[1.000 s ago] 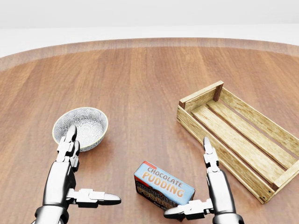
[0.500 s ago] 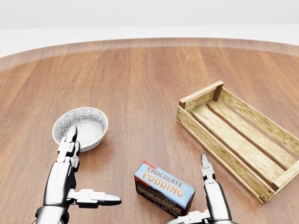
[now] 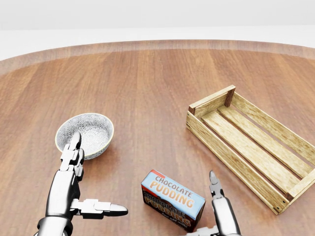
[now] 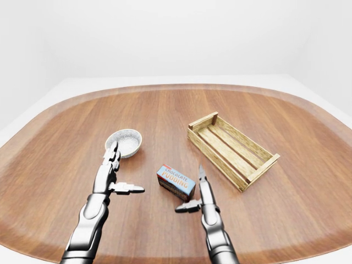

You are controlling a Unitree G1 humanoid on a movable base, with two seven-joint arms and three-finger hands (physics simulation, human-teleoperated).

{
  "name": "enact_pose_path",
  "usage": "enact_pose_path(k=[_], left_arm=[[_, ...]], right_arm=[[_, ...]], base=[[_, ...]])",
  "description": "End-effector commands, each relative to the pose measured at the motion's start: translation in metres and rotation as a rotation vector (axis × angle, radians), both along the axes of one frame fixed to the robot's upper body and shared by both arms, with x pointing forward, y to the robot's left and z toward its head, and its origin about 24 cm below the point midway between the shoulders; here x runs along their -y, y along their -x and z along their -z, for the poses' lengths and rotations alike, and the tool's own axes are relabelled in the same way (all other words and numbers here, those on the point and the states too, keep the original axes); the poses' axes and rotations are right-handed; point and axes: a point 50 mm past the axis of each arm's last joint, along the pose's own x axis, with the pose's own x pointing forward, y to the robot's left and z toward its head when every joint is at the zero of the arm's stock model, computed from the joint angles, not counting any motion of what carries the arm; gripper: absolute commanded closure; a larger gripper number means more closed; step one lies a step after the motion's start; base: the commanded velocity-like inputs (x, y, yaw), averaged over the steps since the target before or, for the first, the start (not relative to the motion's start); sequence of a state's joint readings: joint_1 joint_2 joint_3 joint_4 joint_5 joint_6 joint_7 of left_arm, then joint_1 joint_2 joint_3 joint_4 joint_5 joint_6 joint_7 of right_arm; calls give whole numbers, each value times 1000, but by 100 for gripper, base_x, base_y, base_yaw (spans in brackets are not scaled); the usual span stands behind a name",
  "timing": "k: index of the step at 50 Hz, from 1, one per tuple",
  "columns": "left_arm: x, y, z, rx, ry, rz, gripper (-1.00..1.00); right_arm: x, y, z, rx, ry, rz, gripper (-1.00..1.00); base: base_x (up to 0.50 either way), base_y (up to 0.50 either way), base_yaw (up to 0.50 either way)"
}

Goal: Pick up the chocolate pudding and put it in the tray.

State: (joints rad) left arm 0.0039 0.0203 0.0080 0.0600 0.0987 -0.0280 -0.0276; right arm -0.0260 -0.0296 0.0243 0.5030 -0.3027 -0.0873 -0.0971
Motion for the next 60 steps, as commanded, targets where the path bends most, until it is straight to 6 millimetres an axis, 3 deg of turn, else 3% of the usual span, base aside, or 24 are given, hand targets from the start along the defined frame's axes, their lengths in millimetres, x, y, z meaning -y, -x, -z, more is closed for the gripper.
enact_pose_path(k=[1, 19, 21, 22, 43, 60], left_arm=[[-1, 0, -1, 5, 27, 6, -100], [-1, 0, -1, 8, 26, 8, -100], [-1, 0, -1, 9, 25, 9, -100], [-1, 0, -1, 9, 25, 9, -100], [0, 0, -2, 9, 25, 10, -100], [-1, -1, -1, 4, 28, 6, -100]], right_arm=[[0, -1, 7, -34, 16, 2, -100], [0, -1, 20, -105, 31, -2, -100], [-1, 0, 22, -114, 40, -6, 92], [-1, 1, 22, -116, 40, -9, 100], [-2, 1, 19, -99, 33, -18, 100], [-10, 1, -18, 70, -46, -67, 100]], base=[[0, 0, 0], [0, 0, 0], [0, 0, 0], [0, 0, 0], [0, 0, 0], [0, 0, 0]])
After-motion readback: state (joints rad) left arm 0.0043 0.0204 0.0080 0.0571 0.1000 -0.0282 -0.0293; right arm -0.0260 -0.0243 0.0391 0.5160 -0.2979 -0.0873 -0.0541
